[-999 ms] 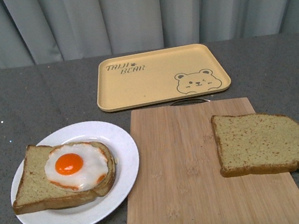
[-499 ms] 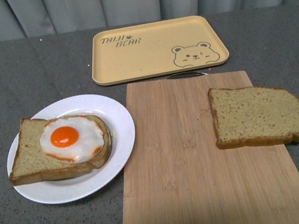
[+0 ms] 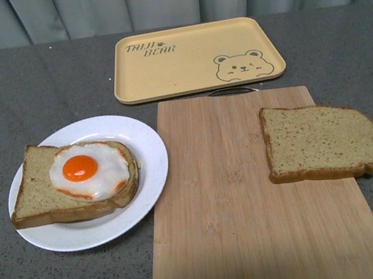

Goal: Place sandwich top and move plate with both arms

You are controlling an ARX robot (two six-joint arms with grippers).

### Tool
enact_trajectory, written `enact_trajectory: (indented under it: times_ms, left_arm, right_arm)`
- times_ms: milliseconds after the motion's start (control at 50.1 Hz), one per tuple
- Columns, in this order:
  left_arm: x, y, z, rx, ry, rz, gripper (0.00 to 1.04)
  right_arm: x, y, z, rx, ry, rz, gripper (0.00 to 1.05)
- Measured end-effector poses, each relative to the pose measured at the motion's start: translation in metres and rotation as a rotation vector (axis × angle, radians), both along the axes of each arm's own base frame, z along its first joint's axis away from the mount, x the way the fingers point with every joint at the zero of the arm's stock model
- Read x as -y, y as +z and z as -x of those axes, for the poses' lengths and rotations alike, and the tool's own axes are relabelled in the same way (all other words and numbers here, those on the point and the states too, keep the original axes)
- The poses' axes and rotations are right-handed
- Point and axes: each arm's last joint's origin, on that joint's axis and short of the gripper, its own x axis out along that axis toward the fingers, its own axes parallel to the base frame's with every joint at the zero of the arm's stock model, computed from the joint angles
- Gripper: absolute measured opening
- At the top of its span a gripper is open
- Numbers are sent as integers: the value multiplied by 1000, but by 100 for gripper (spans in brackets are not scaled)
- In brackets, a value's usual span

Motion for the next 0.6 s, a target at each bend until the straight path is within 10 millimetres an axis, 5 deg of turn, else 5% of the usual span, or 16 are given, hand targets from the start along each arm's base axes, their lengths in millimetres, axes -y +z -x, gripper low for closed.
enact_trajectory:
  times_ms: [160,220,300,599]
  left_arm:
    - [0,0,0,0,0,0,98]
    - [0,0,0,0,0,0,98]
    - [0,0,0,0,0,0,98]
    - [0,0,0,0,0,0,98]
  right_arm:
    - [0,0,0,1,-8,10,95]
    - [1,3,-5,5,-225,140,95]
    - [3,1,-13,-46,-293,225,95]
    - [13,-6,-64,-286,-116,164,95]
